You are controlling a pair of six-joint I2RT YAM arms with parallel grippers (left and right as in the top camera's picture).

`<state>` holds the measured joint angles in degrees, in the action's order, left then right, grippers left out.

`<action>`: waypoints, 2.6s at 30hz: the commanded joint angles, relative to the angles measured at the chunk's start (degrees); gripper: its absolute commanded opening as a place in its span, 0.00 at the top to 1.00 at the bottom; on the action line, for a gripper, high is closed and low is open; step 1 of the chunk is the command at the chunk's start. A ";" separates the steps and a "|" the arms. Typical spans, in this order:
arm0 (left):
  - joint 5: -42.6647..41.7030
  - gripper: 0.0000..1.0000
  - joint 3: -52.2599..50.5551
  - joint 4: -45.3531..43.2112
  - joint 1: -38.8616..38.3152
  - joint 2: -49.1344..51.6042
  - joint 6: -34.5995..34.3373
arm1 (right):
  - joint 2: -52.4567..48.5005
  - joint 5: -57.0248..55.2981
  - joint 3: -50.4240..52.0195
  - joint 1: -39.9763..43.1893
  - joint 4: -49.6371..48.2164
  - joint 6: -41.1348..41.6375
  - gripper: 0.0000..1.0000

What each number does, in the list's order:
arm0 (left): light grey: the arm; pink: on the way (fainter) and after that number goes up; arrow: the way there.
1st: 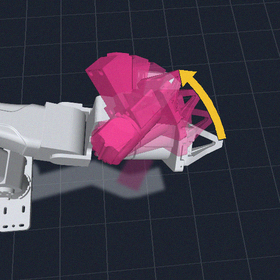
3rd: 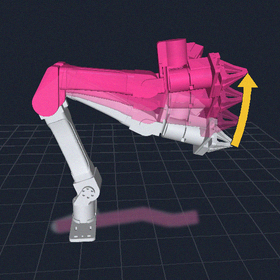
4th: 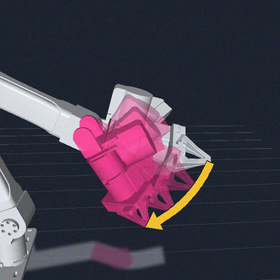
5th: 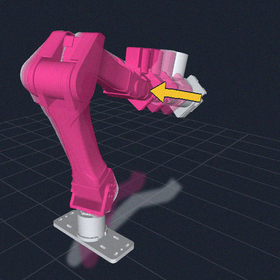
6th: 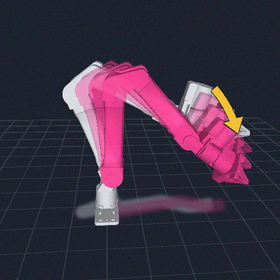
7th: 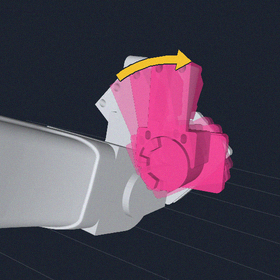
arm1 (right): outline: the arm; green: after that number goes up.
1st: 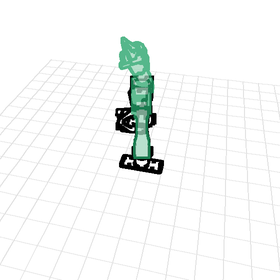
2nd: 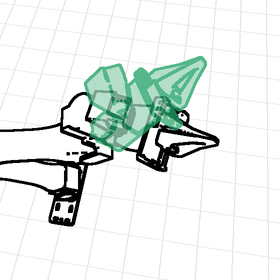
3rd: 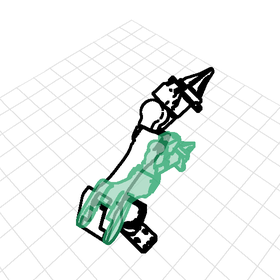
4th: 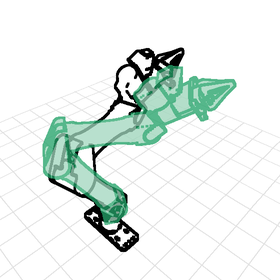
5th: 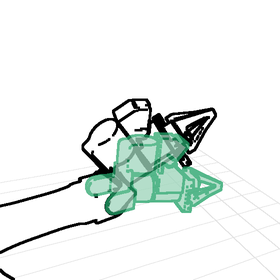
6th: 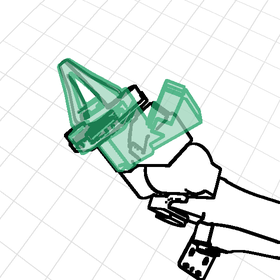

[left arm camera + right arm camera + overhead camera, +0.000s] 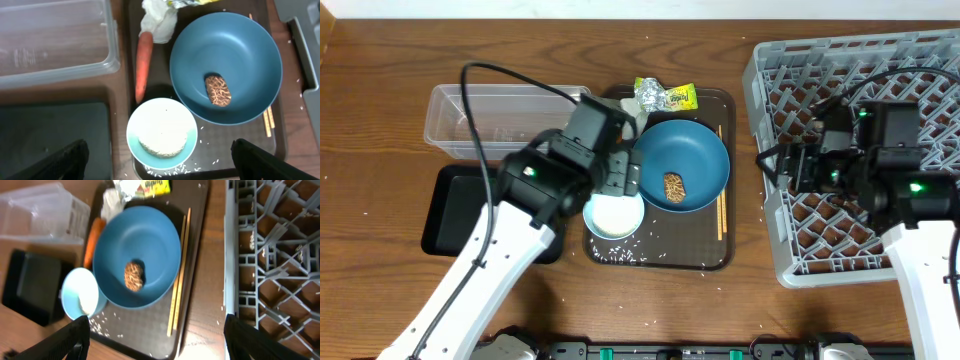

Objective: Sort waste into correct bins and load items into the dishwasher rack
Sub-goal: 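Move the left gripper to the blue pan rim and grasp it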

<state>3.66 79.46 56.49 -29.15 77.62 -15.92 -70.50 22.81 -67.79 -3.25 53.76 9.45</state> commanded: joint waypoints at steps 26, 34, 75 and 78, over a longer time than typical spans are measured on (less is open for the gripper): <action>-14.75 0.12 -22.95 -17.75 1.95 0.74 3.23 | 0.11 -5.01 -0.42 -4.02 1.68 -1.97 0.16; -10.71 0.13 -22.97 -21.84 0.76 5.46 3.89 | 0.11 -5.01 -0.39 -4.02 1.97 -1.79 0.16; -4.50 0.66 -22.88 -48.06 0.72 23.19 4.11 | 0.09 -4.98 -0.33 -4.02 2.58 -1.29 0.16; -4.48 0.66 -22.88 -48.26 0.72 24.72 2.89 | 0.09 -4.98 -0.33 -4.02 2.71 -1.31 0.16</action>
<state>-1.54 56.80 8.49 -28.32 100.71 -10.98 -70.50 18.13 -67.79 -6.57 56.23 8.47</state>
